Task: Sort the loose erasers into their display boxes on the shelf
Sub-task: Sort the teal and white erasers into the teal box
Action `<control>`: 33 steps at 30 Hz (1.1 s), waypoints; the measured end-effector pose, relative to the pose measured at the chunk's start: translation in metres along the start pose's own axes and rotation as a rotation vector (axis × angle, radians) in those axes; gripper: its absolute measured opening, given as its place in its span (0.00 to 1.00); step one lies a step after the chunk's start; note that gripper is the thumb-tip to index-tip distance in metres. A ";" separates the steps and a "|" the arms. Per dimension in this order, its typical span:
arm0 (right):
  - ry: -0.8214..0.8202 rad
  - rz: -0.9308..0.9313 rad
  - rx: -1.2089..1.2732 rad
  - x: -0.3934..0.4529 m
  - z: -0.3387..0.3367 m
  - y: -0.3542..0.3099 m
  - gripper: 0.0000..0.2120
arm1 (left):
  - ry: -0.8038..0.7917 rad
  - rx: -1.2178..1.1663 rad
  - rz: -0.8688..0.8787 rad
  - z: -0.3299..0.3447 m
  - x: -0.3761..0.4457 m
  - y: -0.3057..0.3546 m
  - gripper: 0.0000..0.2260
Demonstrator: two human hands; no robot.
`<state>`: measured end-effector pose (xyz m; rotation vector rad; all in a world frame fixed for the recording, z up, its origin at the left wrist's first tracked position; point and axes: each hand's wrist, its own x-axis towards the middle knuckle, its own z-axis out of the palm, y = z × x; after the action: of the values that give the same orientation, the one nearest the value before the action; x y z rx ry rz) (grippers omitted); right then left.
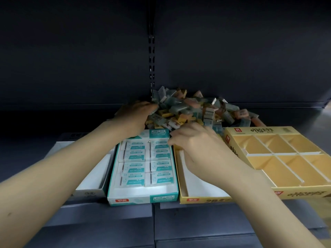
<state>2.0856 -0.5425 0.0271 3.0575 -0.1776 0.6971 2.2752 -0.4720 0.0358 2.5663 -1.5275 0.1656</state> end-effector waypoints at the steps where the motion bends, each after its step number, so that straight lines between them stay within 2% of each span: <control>1: -0.024 0.001 -0.007 0.002 -0.002 0.000 0.25 | -0.017 -0.005 0.011 0.002 0.002 -0.001 0.29; 4: -0.068 -0.011 0.003 0.013 -0.003 0.006 0.26 | -0.026 0.001 0.046 0.007 0.005 -0.005 0.28; 8: -0.026 -0.079 0.004 0.037 0.004 0.015 0.14 | 0.024 0.002 0.137 0.009 0.002 -0.010 0.22; 9: -0.023 -0.093 0.004 0.044 0.006 0.018 0.14 | 0.052 0.008 0.167 0.009 0.000 -0.011 0.20; 12: -0.032 -0.116 -0.046 0.067 0.010 0.023 0.21 | 0.207 0.026 0.206 0.006 -0.007 -0.018 0.17; 15: -0.138 -0.079 -0.108 0.089 0.010 0.028 0.27 | 0.386 0.030 0.234 0.002 -0.015 -0.030 0.19; 21: -0.276 -0.096 -0.289 0.135 0.030 0.039 0.27 | 0.566 0.097 0.199 -0.006 -0.035 -0.048 0.23; 24: -0.319 -0.105 -0.441 0.152 0.037 0.037 0.25 | 0.594 0.106 0.181 -0.010 -0.043 -0.050 0.25; 27: -0.354 -0.069 -0.578 0.159 0.044 0.035 0.25 | 0.583 0.080 0.219 -0.017 -0.049 -0.053 0.23; 33: -0.365 0.159 -0.505 0.155 0.054 0.036 0.30 | 0.590 0.047 0.197 -0.029 -0.062 -0.055 0.18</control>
<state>2.2438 -0.5963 0.0447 2.6594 -0.5127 0.0607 2.2933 -0.3870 0.0502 2.1049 -1.5268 0.8972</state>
